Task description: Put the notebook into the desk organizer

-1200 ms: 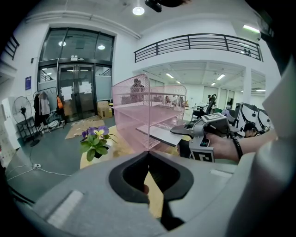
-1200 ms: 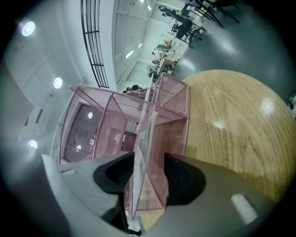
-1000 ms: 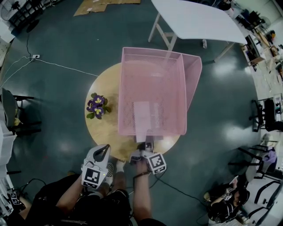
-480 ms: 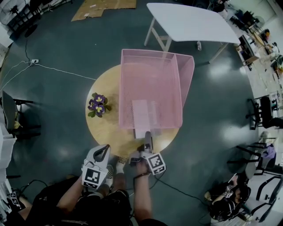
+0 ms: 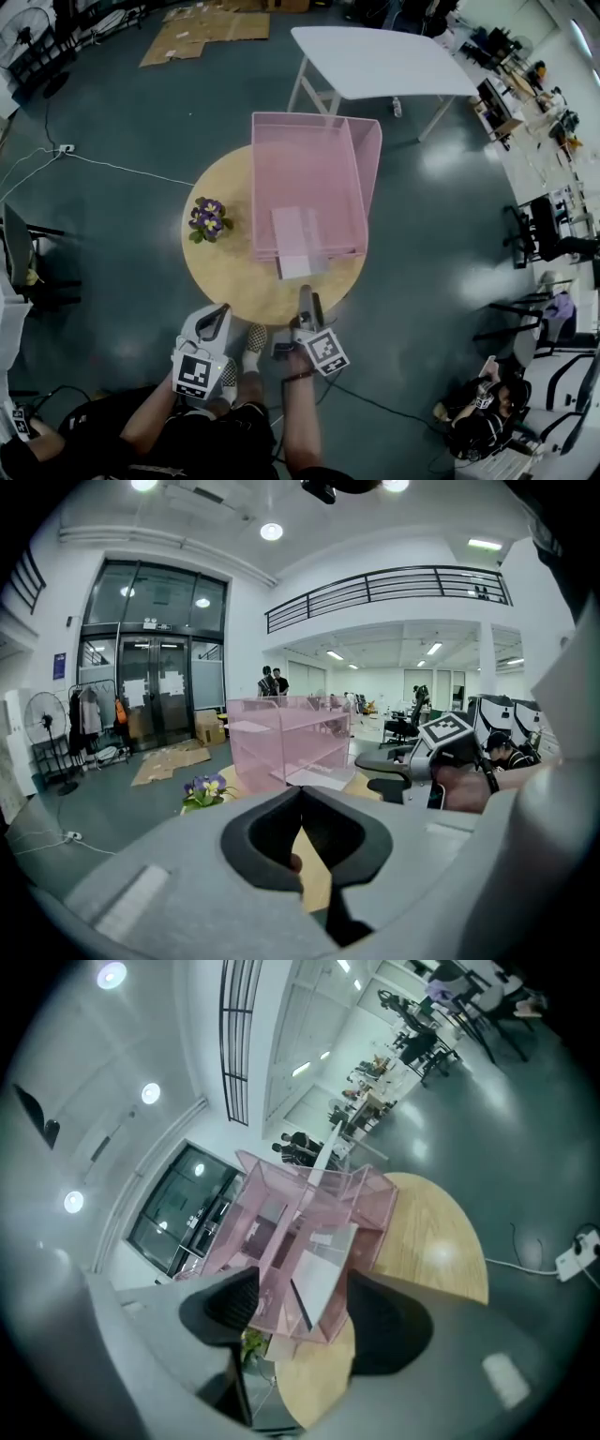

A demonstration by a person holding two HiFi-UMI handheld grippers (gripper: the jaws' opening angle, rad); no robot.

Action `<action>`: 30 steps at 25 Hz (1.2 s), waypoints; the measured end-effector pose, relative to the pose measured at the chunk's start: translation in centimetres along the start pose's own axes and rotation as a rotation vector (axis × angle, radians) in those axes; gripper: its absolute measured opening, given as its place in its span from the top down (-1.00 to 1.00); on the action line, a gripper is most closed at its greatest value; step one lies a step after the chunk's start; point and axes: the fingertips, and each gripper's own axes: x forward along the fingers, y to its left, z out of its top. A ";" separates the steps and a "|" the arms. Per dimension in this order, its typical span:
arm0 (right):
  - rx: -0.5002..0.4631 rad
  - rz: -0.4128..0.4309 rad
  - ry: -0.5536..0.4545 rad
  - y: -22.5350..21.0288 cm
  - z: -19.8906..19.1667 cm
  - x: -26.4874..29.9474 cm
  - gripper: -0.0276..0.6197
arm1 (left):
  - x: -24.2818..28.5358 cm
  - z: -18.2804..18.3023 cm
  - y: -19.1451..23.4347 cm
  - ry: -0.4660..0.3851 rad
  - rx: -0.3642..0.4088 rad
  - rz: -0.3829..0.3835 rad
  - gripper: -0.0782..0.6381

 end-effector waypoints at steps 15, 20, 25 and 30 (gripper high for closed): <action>-0.603 0.109 0.018 11.3 0.2 -12.4 0.03 | -7.6 7.5 -2.7 -0.214 0.054 -0.035 0.75; -0.831 0.121 -0.032 15.5 -0.5 -17.0 0.07 | -10.8 9.1 -2.9 -0.267 0.066 -0.040 0.75; -1.009 0.086 -0.118 17.6 -1.0 -21.5 0.27 | -13.7 9.6 -3.6 -0.309 0.066 -0.043 0.75; -1.149 0.072 -0.161 19.4 -2.7 -25.5 0.45 | -16.8 9.7 -4.5 -0.339 0.065 -0.051 0.75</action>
